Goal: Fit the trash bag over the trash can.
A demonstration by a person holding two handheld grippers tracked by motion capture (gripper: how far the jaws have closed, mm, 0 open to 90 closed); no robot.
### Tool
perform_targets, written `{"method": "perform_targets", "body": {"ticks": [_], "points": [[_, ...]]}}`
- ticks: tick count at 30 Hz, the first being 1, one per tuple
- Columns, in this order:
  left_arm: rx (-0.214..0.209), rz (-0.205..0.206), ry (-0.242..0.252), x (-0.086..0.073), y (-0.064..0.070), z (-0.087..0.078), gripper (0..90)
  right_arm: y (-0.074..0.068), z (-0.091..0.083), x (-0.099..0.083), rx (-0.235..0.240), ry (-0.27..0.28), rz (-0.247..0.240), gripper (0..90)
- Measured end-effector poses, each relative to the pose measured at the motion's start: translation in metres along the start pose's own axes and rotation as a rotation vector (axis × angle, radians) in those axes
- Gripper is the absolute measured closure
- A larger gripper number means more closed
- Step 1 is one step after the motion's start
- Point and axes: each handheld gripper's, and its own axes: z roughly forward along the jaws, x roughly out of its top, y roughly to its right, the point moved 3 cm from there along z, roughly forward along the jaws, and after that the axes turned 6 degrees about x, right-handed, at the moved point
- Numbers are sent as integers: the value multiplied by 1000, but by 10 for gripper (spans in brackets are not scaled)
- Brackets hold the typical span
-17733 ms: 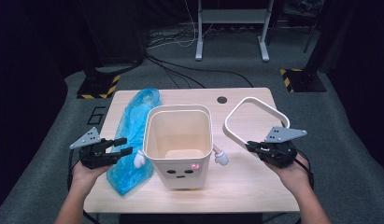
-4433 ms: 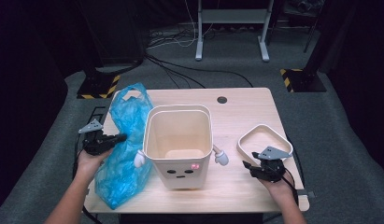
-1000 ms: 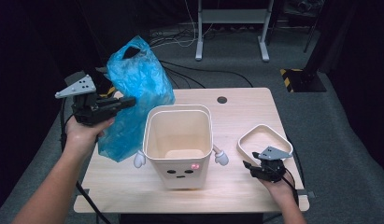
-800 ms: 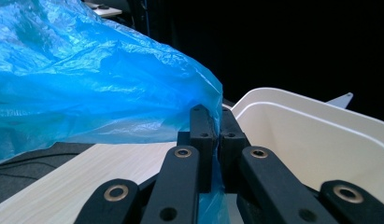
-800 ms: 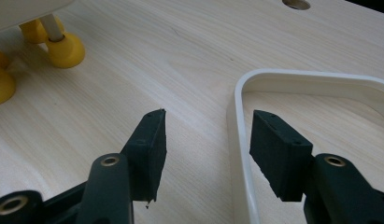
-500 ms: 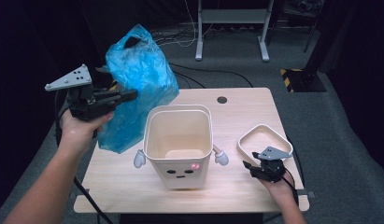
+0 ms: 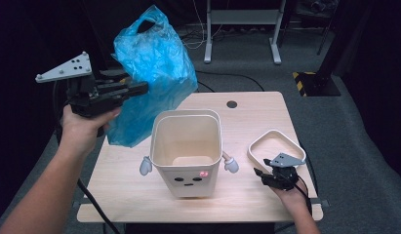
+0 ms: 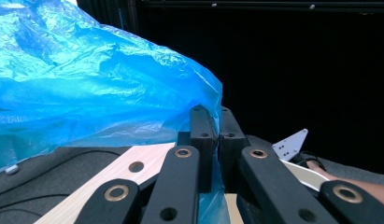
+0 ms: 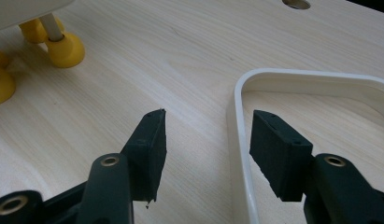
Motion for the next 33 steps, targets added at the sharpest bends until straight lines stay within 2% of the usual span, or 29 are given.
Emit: {"method": "perform_targets", "body": {"ticks": [15,22,27,33], "points": [[-38,45,27,29,18,3,879,1,1,-1,2,-2,1,448],[-45,52,39,43,22,3,880,1,1,-1,3,-4,6,448],[-54,84,50,56,29,3,881,1,1,-1,4,-5,5,448],[-70,96,85,69,37,-2,881,1,1,-2,4,-6,7,448]]}}
